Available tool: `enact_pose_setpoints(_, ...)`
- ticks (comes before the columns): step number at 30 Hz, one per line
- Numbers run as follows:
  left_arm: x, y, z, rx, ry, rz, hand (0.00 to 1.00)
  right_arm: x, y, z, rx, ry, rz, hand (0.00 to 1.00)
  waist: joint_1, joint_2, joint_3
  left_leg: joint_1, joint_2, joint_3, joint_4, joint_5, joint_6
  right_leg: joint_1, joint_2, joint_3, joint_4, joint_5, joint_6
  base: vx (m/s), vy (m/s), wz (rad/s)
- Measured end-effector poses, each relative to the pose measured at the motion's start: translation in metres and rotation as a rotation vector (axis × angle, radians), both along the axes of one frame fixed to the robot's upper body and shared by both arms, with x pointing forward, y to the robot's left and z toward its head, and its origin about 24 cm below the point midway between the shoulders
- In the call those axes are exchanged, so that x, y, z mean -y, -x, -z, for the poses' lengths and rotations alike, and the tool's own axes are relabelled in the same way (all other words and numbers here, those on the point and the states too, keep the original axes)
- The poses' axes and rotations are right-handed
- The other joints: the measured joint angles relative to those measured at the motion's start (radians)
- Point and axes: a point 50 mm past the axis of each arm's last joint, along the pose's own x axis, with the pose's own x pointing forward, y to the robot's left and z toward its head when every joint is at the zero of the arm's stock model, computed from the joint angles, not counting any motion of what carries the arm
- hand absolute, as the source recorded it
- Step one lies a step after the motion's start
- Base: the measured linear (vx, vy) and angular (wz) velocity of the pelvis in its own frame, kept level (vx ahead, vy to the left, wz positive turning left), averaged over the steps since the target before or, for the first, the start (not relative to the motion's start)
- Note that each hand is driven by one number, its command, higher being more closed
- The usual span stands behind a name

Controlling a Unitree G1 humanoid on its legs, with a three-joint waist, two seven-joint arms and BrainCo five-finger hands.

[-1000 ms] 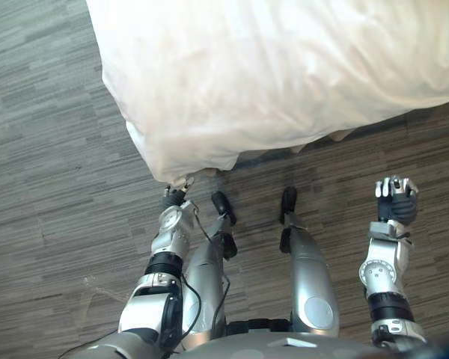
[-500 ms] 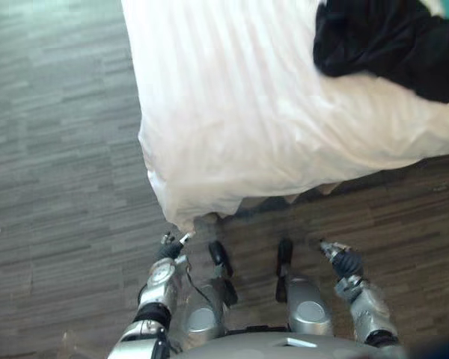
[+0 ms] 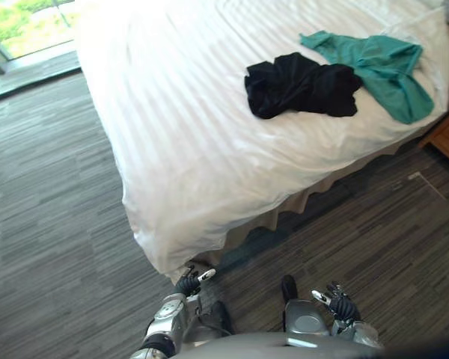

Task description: Tidy the bed and pick cloth on bed and put in laundry

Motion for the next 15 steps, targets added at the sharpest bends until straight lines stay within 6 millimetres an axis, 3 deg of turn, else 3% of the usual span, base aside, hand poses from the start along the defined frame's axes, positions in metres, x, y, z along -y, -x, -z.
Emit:
enact_pose_setpoints(1,-0.001,0.004,0.002,-0.025,0.001,0.001,0.0,0.0,0.002,0.0,0.005,0.004,0.003,0.0,-0.003,0.0,-0.001,0.019,-0.001,-0.005,-0.005,-0.016,-0.013,-0.002,0.001,-0.036,0.03,-0.029,-0.051,0.04,0.07,-0.36)
enact_pose_setpoints(3,-0.005,0.014,0.005,-0.057,-0.004,-0.007,0.0,0.0,0.008,0.0,0.008,0.007,0.012,0.0,0.001,-0.002,-0.005,0.056,0.003,-0.002,-0.008,-0.044,-0.016,-0.023,0.003,-0.078,0.114,-0.061,-0.113,0.09,0.065,-0.74)
enact_pose_setpoints(5,-0.006,0.018,0.007,-0.075,-0.008,-0.008,0.0,-0.001,0.01,0.001,0.005,0.005,0.018,0.0,-0.004,-0.009,-0.01,0.075,0.008,0.002,-0.001,-0.056,-0.023,-0.03,0.006,-0.093,0.15,-0.061,-0.117,0.12,0.005,-0.57)
enact_pose_setpoints(6,-0.006,0.021,0.009,-0.091,-0.006,-0.009,0.0,0.0,0.015,0.002,-0.003,0.009,0.028,0.0,-0.011,-0.003,-0.014,0.084,0.024,0.022,0.022,-0.073,-0.025,-0.038,0.022,-0.111,0.185,-0.039,-0.088,0.16,-0.011,-0.74)
enact_pose_setpoints(7,-0.006,0.022,0.009,-0.091,-0.007,-0.012,0.0,0.003,0.016,0.002,-0.001,0.017,0.031,0.0,-0.005,0.006,-0.019,0.088,0.037,0.043,0.037,-0.083,-0.026,-0.057,0.034,-0.158,0.206,-0.032,-0.089,0.21,-0.016,-1.28)
enact_pose_setpoints(10,-0.003,0.025,0.011,-0.106,0.002,-0.013,0.0,0.009,0.013,0.0,0.014,0.035,0.028,0.0,-0.005,0.019,-0.016,0.13,0.046,0.111,0.077,-0.084,0.016,-0.073,0.059,-0.208,0.222,-0.013,-0.119,0.14,-0.012,-1.45)
enact_pose_setpoints(12,0.001,0.018,0.009,-0.088,0.011,-0.008,0.0,0.01,0.015,0.0,0.009,0.035,0.03,0.0,-0.005,0.024,-0.016,0.15,0.046,0.148,0.094,-0.079,0.054,-0.073,0.08,-0.229,0.192,0.038,-0.142,0.0,-0.008,-1.33)
enact_pose_setpoints(13,0.006,0.016,0.009,-0.075,0.022,-0.007,0.0,0.009,0.008,-0.001,0.027,0.03,0.031,0.0,0.001,0.058,-0.023,0.157,0.071,0.19,0.074,-0.078,0.057,-0.078,0.091,-0.266,0.161,0.037,-0.158,-0.04,-0.023,-1.2)
enact_pose_setpoints(14,0.007,0.009,0.006,-0.054,0.019,0.0,0.0,0.01,0.006,-0.002,0.03,0.025,0.046,0.0,-0.016,0.059,-0.021,0.175,0.068,0.229,0.046,-0.093,0.032,-0.107,0.055,-0.394,0.335,-0.085,-0.181,-0.02,-0.018,-0.96)
enact_pose_setpoints(15,0.007,0.006,0.005,-0.046,0.016,0.01,0.0,0.011,0.008,-0.001,0.023,0.024,0.053,0.0,-0.022,0.057,-0.02,0.187,0.067,0.249,0.037,-0.1,0.02,-0.109,0.037,-0.439,0.396,-0.132,-0.176,0.04,-0.022,-0.76)
